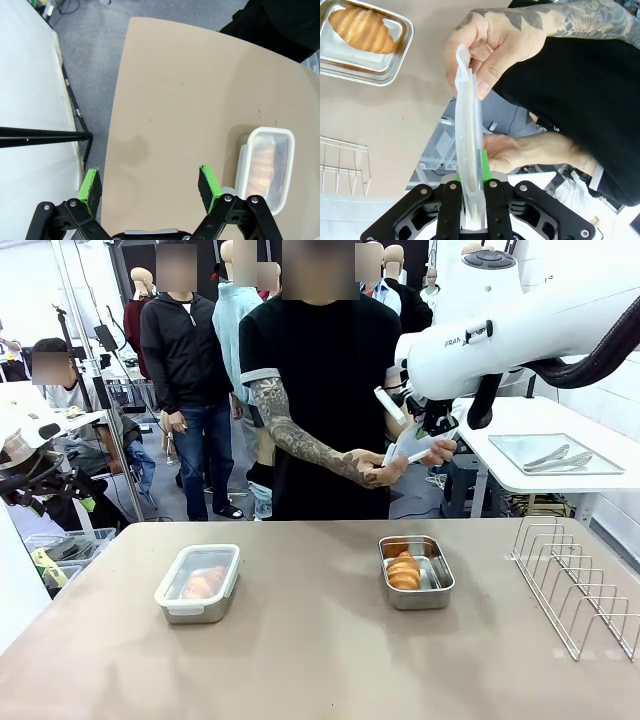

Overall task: Place the bread in airtight containers.
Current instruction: Release when the human grabs the Airtight Container lid.

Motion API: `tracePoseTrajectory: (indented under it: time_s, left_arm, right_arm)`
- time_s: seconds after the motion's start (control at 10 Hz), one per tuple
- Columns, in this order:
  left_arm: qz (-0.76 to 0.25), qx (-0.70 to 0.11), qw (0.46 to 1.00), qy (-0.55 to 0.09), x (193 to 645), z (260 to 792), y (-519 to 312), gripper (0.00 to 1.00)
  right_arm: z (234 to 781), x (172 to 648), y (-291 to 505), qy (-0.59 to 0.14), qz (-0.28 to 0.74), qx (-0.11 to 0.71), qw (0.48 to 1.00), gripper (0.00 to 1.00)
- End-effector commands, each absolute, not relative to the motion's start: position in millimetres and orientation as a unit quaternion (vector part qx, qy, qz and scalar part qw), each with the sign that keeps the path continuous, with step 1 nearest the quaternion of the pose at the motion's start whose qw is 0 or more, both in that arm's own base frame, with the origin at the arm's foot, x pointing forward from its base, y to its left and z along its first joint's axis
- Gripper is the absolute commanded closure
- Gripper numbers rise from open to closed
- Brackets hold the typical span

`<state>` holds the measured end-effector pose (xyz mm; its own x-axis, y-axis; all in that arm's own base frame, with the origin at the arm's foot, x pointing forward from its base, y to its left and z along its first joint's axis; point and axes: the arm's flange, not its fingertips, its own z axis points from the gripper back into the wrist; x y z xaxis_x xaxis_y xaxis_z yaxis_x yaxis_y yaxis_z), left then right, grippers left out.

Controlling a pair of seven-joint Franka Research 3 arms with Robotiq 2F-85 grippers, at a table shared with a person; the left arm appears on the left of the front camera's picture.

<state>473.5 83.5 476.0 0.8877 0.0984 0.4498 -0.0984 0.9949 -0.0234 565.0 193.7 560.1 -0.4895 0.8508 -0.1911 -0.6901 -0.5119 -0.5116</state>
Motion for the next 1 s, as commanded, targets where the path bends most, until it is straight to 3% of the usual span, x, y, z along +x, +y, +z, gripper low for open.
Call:
tracePoseTrajectory:
  time_s: [0.0, 0.1, 0.2, 0.4, 0.6, 0.7, 0.9]
  left_arm:
    - [0.054, 0.0, 0.971, -0.232, 472.3, 476.5, 84.5, 0.0]
    - [0.054, 0.0, 0.971, -0.232, 472.3, 476.5, 84.5, 0.0]
    - [0.054, 0.0, 0.971, -0.232, 472.3, 476.5, 84.5, 0.0]
    - [0.054, 0.0, 0.971, -0.232, 472.3, 476.5, 84.5, 0.0]
    - [0.054, 0.0, 0.971, -0.232, 472.3, 476.5, 84.5, 0.0]
    - [0.054, 0.0, 0.971, -0.232, 472.3, 476.5, 84.5, 0.0]
    - [0.054, 0.0, 0.971, -0.232, 472.3, 476.5, 84.5, 0.0]
  right_arm:
    - [559.3, 560.3, 190.0, -0.189, 0.841, -0.226, 0.454, 1.0]
    - [560.1, 565.0, 193.7, -0.187, 0.842, -0.215, 0.457, 1.0]
    - [563.1, 558.9, 194.4, -0.174, 0.843, -0.204, 0.466, 0.85]
    - [574.6, 534.4, 184.6, -0.122, 0.845, -0.196, 0.482, 0.46]
    - [582.8, 508.2, 159.5, -0.122, 0.814, -0.214, 0.527, 0.07]
    - [581.9, 496.7, 143.9, -0.118, 0.808, -0.2, 0.541, 0.0]
    - [581.4, 480.9, 100.4, -0.071, 0.798, -0.145, 0.58, 0.0]
